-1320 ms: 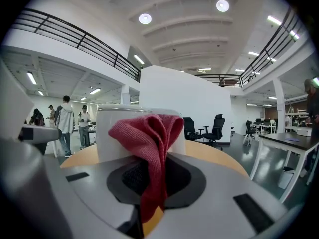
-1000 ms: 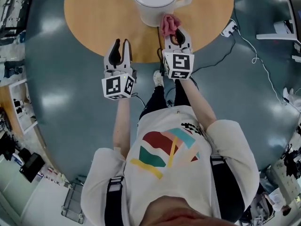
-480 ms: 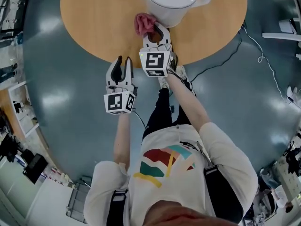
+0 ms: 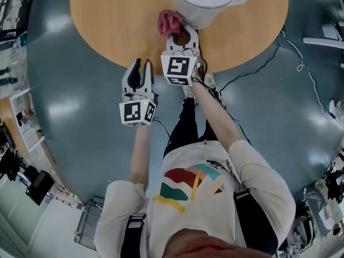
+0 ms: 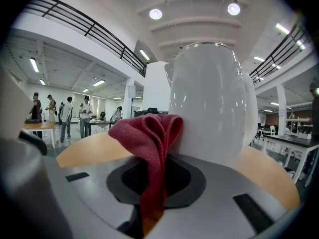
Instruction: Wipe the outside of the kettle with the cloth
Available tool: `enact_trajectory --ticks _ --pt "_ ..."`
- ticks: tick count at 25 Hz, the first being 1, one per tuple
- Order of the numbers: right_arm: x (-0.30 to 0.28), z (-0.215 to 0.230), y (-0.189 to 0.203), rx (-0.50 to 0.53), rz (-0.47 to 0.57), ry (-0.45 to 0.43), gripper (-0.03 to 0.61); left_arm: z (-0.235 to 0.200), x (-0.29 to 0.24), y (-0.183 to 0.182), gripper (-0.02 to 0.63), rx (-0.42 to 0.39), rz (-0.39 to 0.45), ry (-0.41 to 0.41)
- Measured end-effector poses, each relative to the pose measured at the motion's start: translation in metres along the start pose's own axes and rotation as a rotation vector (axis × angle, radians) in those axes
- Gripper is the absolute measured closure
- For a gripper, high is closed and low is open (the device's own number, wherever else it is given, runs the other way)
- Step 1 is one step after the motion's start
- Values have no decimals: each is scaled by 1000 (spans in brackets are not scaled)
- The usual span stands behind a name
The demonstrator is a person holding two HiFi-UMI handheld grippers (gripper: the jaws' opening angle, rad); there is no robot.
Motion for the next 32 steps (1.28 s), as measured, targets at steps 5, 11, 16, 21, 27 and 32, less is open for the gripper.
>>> enact_trajectory --ticks 5,11,16,21,27,32 --pt "7 -2 -9 -14 -4 -15 531 -1 -7 -9 462 1 13 22" --pt "31 23 -9 -15 -19 -42 531 28 -24 -8 462 10 21 49" --pt "43 45 -7 19 -15 -91 531 54 -43 -8 462 14 15 78" --pt "52 80 -3 -5 -11 -83 531 73 -62 -5 462 15 15 74" --pt "49 107 0 27 -5 -158 531 94 -87 0 462 64 29 38" --pt "44 130 11 -7 7 -214 531 118 -116 3 462 106 55 25"
Point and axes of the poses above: the fingertips, and each gripper's own axes: x backward along the fingers, z to its right, y out of its underside, the point moved 3 cm from there along x, backward along the fingers, and after that the axes turned 12 degrees about z, right-handed, at the moved point
